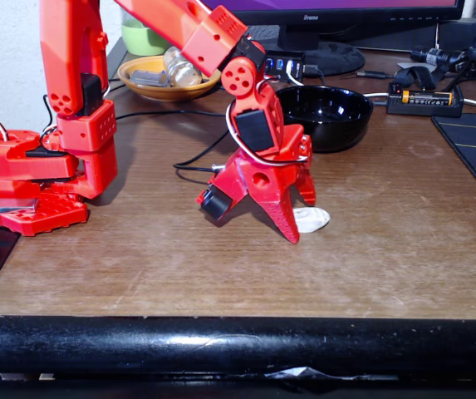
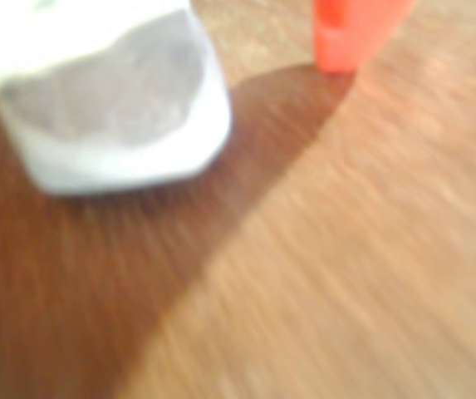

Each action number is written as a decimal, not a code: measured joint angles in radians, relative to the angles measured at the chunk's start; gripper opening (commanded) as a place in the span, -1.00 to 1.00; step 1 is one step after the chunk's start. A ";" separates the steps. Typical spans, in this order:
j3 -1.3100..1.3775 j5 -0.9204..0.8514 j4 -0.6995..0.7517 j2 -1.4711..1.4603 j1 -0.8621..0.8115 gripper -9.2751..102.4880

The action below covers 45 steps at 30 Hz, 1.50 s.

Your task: Ramasse la gomme et mets-la dans le bol.

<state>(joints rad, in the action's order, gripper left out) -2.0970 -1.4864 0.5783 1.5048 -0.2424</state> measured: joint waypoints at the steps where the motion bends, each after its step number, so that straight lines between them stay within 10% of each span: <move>1: 0.000 0.000 0.000 0.000 0.000 -0.30; 45: -0.037 0.009 -0.038 -0.034 -0.017 -0.44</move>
<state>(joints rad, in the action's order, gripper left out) -2.1338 -1.4772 0.5400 1.4711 -0.2592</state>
